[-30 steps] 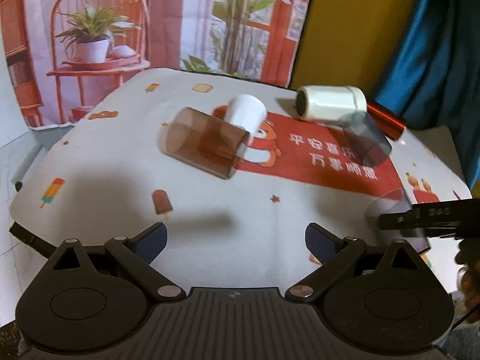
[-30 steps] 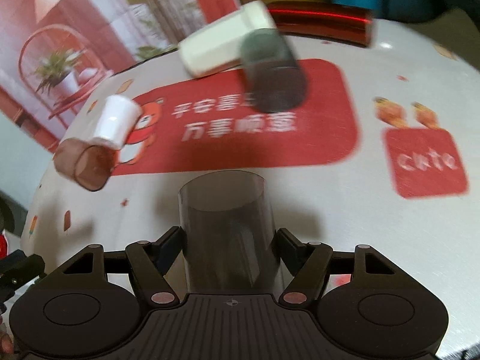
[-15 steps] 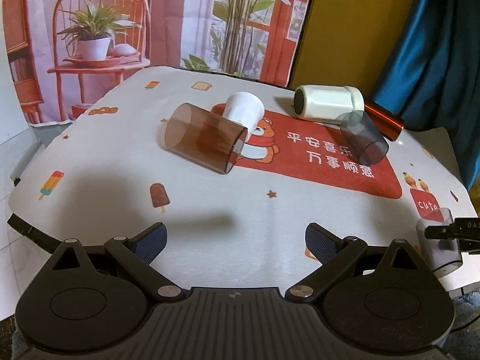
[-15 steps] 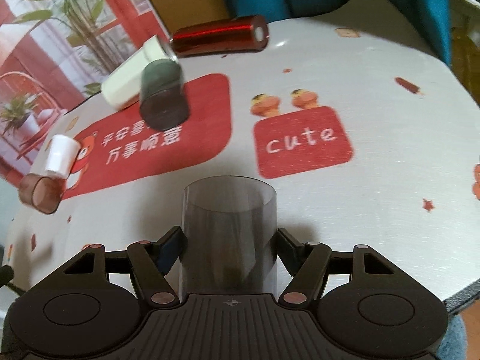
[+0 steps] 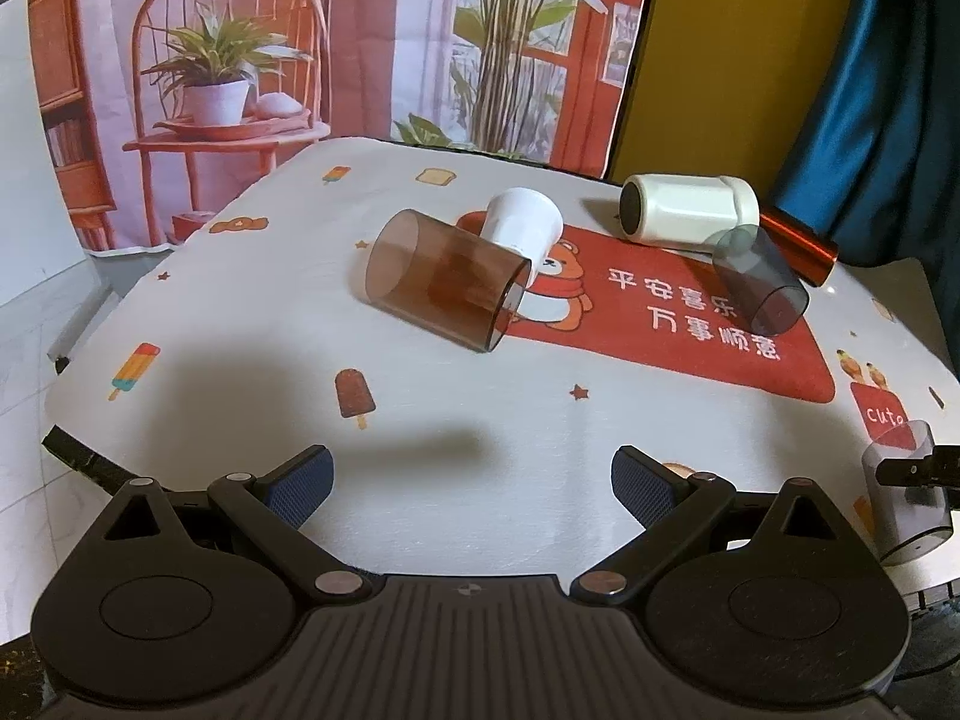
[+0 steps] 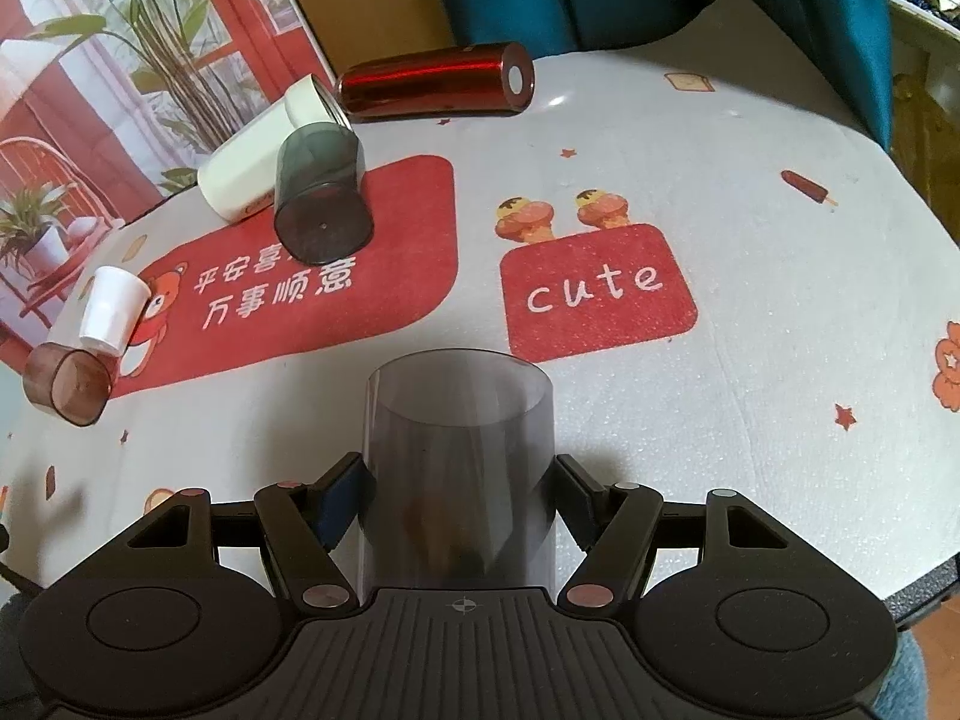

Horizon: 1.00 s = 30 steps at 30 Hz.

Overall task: Flip cup upright
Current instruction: 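Carry the upright cup with the right gripper toward the 'cute' label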

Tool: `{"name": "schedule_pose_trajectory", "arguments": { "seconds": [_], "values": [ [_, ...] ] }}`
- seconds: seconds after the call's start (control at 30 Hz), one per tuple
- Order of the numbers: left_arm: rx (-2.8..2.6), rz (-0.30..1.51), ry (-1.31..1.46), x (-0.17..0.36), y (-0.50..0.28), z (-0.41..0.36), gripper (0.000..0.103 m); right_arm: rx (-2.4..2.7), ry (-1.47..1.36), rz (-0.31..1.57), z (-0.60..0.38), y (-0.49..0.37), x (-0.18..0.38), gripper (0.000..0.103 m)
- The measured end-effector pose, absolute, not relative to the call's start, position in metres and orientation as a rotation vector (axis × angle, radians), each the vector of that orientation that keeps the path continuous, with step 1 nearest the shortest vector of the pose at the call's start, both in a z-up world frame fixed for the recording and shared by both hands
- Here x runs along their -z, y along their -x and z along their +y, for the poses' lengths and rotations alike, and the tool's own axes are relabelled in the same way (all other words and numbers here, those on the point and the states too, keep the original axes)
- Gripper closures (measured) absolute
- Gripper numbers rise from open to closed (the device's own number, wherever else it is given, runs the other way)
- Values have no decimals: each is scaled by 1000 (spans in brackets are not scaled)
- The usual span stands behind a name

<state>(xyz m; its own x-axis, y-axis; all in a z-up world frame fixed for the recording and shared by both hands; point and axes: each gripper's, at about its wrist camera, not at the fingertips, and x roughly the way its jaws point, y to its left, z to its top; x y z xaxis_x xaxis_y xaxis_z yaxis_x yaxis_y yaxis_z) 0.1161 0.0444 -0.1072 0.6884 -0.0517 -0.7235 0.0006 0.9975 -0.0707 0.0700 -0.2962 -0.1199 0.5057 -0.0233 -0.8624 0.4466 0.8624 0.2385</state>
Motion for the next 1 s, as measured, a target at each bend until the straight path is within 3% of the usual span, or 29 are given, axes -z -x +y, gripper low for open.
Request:
{"name": "schedule_pose_trajectory", "arguments": {
  "seconds": [0.43,1.0],
  "values": [
    [6,826,60,110,-117,48,0,304,-443,1023,-288,-86,122,39],
    [-3,823,55,109,-116,47,0,325,-316,872,-281,-82,95,39]
  ]
}}
